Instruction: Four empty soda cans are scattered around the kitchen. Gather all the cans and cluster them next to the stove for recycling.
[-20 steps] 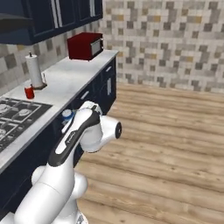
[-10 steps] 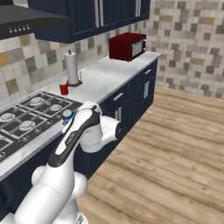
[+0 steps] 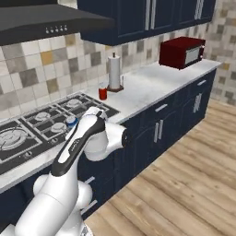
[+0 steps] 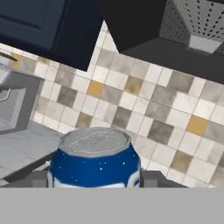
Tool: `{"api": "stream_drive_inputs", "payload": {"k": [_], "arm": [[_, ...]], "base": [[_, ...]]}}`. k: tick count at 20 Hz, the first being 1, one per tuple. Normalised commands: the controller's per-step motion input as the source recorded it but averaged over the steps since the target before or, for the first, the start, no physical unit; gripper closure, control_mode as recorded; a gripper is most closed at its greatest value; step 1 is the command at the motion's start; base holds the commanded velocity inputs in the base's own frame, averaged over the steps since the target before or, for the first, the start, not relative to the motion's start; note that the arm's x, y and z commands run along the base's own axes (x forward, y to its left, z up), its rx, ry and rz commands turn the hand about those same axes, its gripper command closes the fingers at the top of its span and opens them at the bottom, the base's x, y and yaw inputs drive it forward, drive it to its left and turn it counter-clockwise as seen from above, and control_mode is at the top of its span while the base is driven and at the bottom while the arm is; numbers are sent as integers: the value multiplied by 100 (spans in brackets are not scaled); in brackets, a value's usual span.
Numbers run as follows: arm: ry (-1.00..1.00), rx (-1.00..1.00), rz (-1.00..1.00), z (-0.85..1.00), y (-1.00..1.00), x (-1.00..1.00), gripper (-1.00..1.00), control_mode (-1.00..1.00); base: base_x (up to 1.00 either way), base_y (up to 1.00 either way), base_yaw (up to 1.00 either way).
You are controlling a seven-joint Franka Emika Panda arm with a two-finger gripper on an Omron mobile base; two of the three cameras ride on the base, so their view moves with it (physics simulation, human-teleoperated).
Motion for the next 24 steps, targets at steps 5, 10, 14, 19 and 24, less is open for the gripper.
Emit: {"api": "stream_drive_inputs", "payload": {"k": [5,10,14,19,24], "arm": [[0,0,0,0,0,0,100,100],[0,0,0,0,0,0,100,100],[0,0,0,0,0,0,100,100],[0,0,0,0,0,0,100,100],[0,0,0,0,0,0,100,100]], "base": [[32,0,43],[36,0,42],[38,0,41],[44,0,39],[63,-2,25]]}}
